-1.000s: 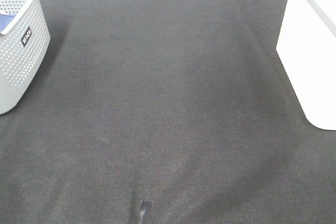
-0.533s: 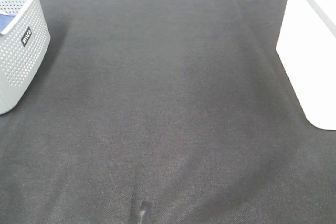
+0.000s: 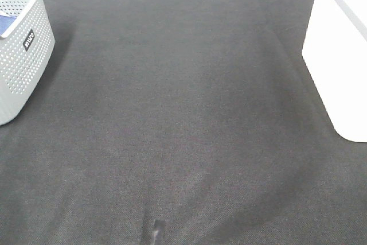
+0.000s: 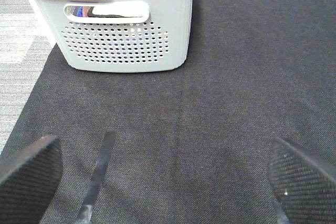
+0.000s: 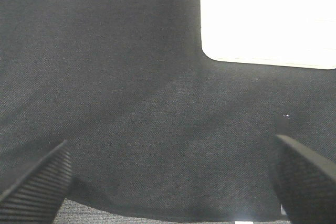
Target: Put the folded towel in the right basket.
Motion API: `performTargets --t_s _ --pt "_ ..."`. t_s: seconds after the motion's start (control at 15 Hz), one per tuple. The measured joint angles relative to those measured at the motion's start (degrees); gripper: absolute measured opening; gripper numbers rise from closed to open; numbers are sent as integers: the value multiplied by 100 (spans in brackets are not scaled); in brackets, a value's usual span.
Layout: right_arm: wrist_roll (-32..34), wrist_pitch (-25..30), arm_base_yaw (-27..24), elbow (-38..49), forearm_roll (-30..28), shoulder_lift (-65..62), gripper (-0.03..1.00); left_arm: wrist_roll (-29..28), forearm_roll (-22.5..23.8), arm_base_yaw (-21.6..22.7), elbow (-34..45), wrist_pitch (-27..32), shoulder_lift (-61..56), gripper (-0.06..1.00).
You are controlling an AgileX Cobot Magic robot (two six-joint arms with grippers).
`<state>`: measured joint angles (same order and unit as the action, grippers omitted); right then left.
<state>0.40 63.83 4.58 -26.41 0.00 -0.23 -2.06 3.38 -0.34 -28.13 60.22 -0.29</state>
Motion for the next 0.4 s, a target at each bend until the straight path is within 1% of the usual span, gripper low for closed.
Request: performTargets --t_s 0.4 --pt "0 0 0 0 0 0 96 0 0 0 0 0 0 99"
